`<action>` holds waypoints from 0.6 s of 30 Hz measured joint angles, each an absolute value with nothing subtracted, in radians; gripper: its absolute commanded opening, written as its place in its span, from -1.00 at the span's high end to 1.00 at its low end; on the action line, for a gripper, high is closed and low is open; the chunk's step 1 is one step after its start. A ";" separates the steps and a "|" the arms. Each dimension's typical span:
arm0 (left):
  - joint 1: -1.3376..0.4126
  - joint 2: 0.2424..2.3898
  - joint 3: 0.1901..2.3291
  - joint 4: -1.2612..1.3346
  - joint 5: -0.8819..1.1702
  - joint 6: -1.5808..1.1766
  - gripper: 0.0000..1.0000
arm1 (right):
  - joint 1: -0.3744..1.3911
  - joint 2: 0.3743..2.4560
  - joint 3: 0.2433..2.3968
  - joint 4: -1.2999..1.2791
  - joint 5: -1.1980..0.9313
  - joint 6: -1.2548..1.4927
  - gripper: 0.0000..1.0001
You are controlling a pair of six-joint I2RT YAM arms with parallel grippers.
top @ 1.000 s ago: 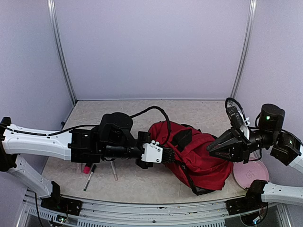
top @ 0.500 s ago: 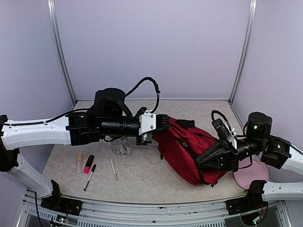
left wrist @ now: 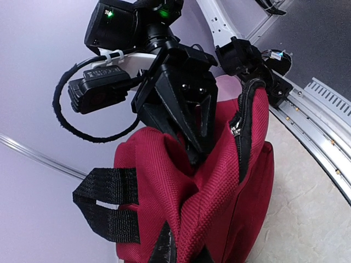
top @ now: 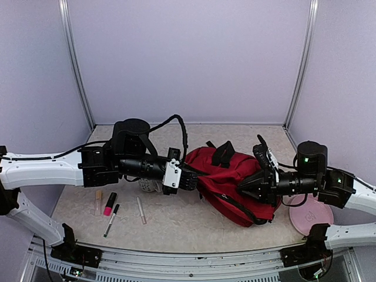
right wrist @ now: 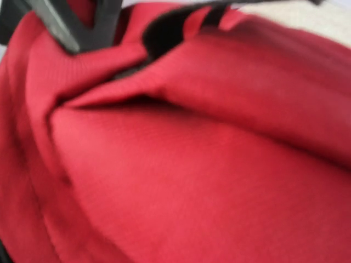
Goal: Pack the student bag
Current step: Pick up the largest pocket of the bag from the student bag.
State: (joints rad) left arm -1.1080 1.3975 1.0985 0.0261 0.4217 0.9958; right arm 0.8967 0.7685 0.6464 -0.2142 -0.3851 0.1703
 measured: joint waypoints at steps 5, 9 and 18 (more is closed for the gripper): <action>-1.137 1.390 1.051 0.102 0.370 1.024 1.00 | 0.897 0.758 0.646 -0.203 -0.429 0.116 0.39; -1.182 1.405 1.049 0.157 0.249 0.996 1.00 | 0.896 0.739 0.647 -0.209 -0.568 0.068 0.48; -1.219 1.457 1.049 0.299 0.037 0.918 1.00 | 0.896 0.677 0.638 -0.224 -0.723 0.079 0.62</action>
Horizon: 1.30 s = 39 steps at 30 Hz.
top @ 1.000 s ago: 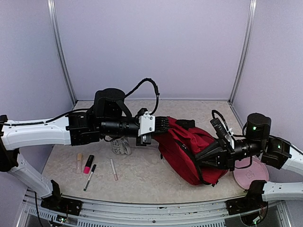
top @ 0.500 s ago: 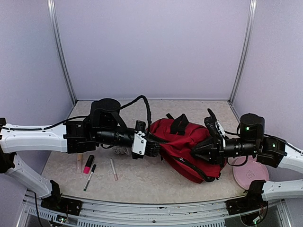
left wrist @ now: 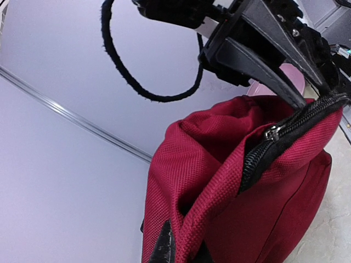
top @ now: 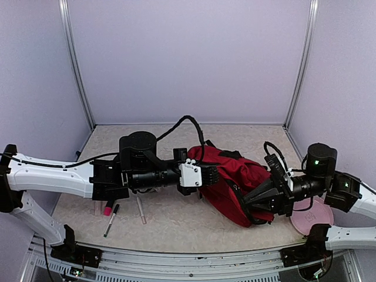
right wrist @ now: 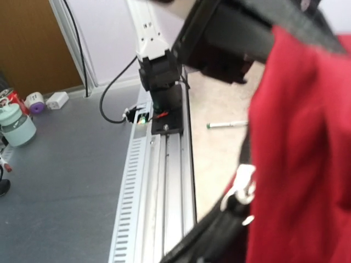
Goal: Pack the student bag
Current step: Pick up the largest pocket of the bag from the student bag.
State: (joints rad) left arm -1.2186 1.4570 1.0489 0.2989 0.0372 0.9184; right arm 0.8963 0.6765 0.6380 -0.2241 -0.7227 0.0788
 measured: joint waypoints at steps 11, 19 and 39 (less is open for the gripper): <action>-1.231 1.486 1.050 0.329 -0.028 0.878 1.00 | 0.945 0.585 0.512 -0.152 -0.575 0.186 0.67; -1.243 1.486 1.050 0.326 -0.035 0.877 1.00 | 0.990 0.643 0.481 -0.013 -0.505 0.226 0.62; -1.247 1.486 1.050 0.322 -0.031 0.880 1.00 | 1.011 0.590 0.495 0.006 -0.350 0.168 0.53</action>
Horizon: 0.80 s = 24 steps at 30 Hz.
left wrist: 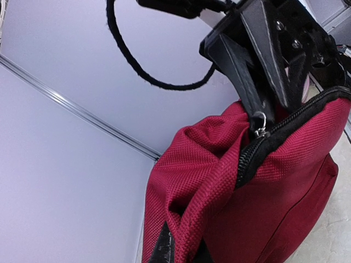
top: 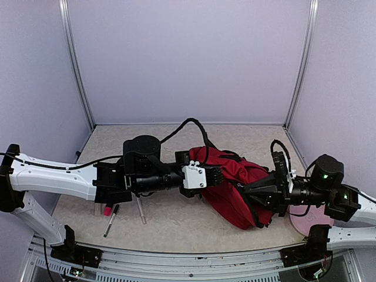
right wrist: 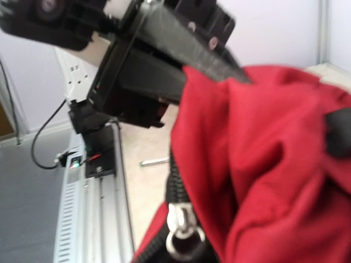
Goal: Pack the student bag
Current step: Pick up the largest pocket of the bag from the student bag.
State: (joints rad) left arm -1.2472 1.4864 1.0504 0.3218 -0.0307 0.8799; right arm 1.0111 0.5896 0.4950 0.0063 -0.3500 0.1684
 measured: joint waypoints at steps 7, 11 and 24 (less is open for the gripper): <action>-1.251 1.486 1.056 0.313 -0.010 0.880 1.00 | 1.011 0.549 0.495 0.036 -0.340 0.113 0.59; -1.252 1.487 1.056 0.308 -0.009 0.879 1.00 | 1.011 0.601 0.494 0.067 -0.382 0.114 0.62; -1.253 1.496 1.071 0.306 -0.009 0.880 1.00 | 1.011 0.511 0.436 0.047 -0.411 0.181 0.66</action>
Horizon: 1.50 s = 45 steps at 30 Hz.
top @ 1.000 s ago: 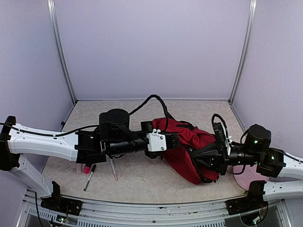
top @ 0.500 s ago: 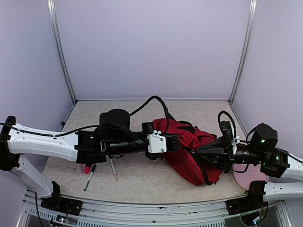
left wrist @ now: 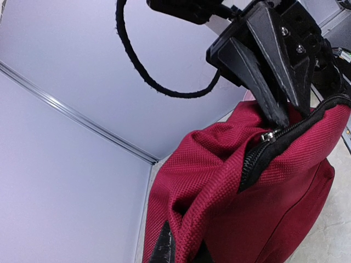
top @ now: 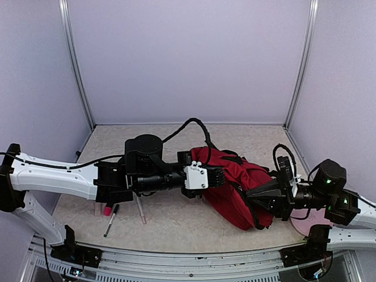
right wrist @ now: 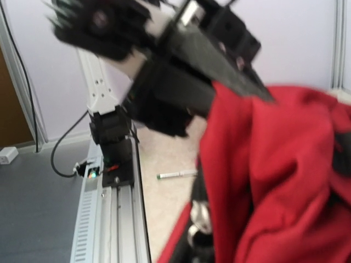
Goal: Pack the student bag
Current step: Pick up the largest pocket of the bag from the student bag.
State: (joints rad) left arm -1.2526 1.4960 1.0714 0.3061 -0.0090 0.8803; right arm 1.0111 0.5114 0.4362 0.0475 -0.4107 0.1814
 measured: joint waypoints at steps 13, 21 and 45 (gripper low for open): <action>-1.253 1.498 1.072 0.306 -0.009 0.880 1.00 | 1.013 0.637 0.429 0.051 -0.358 0.183 0.54; -1.253 1.502 1.074 0.306 -0.008 0.880 1.00 | 1.015 0.662 0.431 0.093 -0.394 0.189 0.42; -1.244 1.512 1.089 0.305 -0.008 0.879 1.00 | 1.017 0.485 0.493 -0.074 -0.318 0.194 1.00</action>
State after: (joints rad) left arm -1.2442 1.5120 1.0893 0.3054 -0.0078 0.8791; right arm 1.0168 0.4854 0.4934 -0.0742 -0.3176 0.1944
